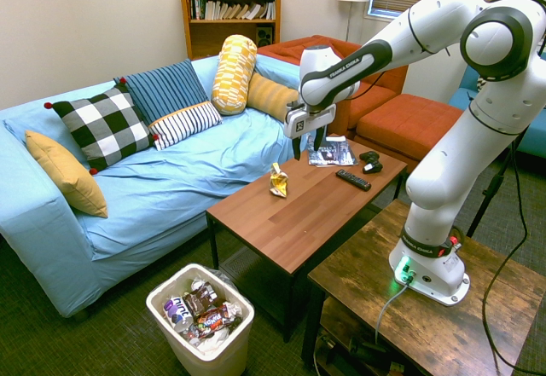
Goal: Throw the chip bag in the trash bin
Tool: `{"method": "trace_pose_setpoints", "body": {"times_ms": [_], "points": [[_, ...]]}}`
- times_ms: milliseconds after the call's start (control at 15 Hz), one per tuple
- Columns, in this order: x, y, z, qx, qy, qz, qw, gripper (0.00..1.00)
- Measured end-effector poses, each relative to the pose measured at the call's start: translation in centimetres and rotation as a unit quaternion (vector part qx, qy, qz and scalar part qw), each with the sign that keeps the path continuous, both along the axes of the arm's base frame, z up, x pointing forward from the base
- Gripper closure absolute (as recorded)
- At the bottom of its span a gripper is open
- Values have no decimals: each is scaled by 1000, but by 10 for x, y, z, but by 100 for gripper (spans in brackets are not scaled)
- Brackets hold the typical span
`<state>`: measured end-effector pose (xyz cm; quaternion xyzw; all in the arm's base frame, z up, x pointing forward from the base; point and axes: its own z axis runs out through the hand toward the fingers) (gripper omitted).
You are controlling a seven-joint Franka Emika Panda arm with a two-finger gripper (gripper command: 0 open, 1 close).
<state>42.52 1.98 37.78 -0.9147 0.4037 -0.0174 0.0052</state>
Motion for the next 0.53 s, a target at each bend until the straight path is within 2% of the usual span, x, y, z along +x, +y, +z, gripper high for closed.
{"method": "trace_pose_setpoints", "body": {"times_ms": [267,533], "points": [[19,3,-7,2,4,-20,1000,0],[87,3,-37,-15,14,-93,995,0]]}}
